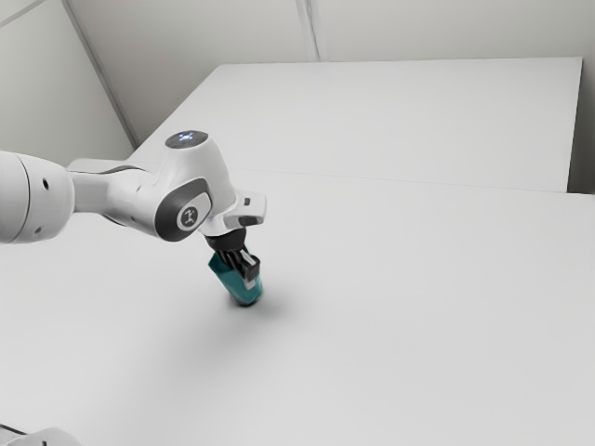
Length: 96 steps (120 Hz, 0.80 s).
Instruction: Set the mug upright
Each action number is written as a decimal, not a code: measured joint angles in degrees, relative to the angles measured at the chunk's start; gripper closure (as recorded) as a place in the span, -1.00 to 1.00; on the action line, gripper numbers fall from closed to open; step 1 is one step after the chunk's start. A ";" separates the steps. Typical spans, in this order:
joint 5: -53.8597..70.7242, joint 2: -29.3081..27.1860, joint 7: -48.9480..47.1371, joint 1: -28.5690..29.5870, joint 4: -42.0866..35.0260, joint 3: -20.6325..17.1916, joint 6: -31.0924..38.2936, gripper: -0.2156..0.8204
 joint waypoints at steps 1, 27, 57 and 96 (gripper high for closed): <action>-0.01 -0.02 -0.02 -0.01 0.00 0.00 0.01 0.47; -0.13 -1.75 -0.36 -0.54 0.40 -0.07 -0.12 -0.20; -0.42 -6.26 -0.62 -0.07 2.29 -0.38 -3.15 -0.47; -6.48 -8.78 0.37 -1.01 12.59 0.34 -11.83 -0.56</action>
